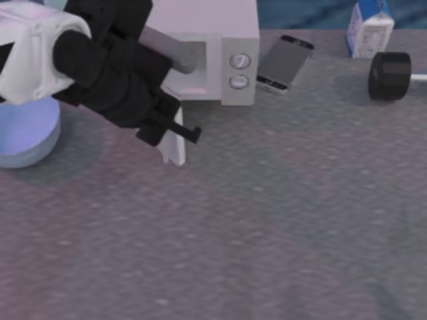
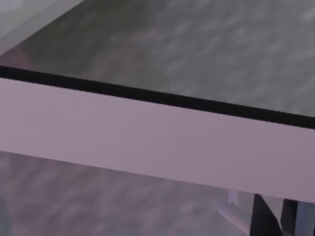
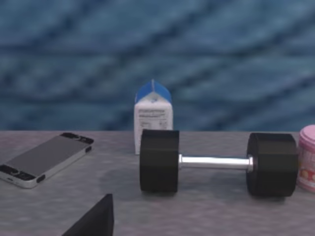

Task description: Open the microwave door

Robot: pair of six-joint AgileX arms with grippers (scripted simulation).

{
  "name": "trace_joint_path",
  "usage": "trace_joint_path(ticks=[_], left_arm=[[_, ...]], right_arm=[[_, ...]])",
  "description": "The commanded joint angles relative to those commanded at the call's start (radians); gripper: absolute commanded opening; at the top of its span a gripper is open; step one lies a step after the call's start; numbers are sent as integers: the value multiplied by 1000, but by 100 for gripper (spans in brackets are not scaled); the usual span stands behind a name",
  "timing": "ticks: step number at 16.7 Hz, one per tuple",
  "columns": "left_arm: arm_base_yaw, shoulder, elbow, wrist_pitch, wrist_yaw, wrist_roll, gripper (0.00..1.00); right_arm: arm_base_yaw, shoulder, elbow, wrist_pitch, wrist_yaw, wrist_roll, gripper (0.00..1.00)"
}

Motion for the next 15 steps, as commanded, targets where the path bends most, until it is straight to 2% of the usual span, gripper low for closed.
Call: trace_joint_path(ticks=[8,15], left_arm=[[-3,2,-4,0,7,0,0],[54,-35,-51,-23,75,137,0]], right_arm=[[0,0,0,0,0,0,100],[0,0,0,0,0,0,100]])
